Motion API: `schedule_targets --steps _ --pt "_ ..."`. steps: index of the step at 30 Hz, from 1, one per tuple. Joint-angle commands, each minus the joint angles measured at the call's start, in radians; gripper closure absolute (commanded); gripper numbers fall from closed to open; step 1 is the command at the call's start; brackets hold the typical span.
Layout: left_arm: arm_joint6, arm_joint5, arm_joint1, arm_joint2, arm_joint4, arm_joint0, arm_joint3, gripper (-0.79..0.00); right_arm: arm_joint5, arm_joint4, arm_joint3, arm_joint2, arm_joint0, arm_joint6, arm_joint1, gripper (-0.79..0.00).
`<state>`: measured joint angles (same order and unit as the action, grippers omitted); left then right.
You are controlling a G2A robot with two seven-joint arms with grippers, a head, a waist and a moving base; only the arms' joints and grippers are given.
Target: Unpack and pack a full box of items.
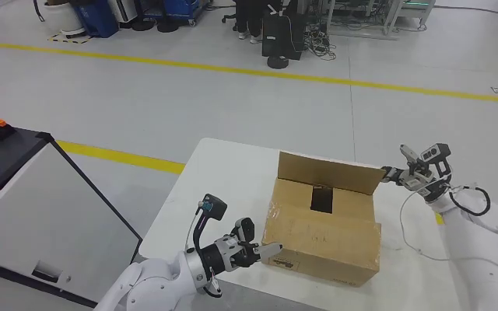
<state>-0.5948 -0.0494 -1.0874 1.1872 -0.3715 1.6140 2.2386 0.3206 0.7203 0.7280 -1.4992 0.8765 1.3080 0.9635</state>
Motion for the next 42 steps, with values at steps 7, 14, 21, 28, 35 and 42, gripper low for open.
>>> schedule_targets --steps 7,14,21,28,35,42 --pt "0.0 0.0 0.0 0.0 0.0 0.0 0.0 -0.785 0.014 0.005 0.059 -0.022 0.06 0.089 -0.012 -0.785" --pt "0.0 0.0 0.0 0.0 0.0 0.0 0.0 -0.785 0.015 -0.018 0.129 -0.04 0.119 0.133 -0.024 -0.785" --pt "0.0 0.0 0.0 0.0 0.0 0.0 0.0 -0.785 0.019 -0.049 0.198 -0.05 0.174 0.156 -0.034 -0.785" --pt "0.0 0.0 0.0 0.0 0.0 0.0 0.0 -0.785 0.043 -0.083 0.249 -0.054 0.219 0.125 -0.038 -0.785" --pt "0.0 0.0 0.0 0.0 0.0 0.0 0.0 -0.785 0.04 -0.093 0.274 -0.054 0.24 0.107 -0.041 -0.785" --pt "0.014 -0.023 -0.002 -0.019 -0.007 -0.016 -0.005 -0.785 0.036 -0.099 0.284 -0.051 0.249 0.089 -0.042 -0.785"
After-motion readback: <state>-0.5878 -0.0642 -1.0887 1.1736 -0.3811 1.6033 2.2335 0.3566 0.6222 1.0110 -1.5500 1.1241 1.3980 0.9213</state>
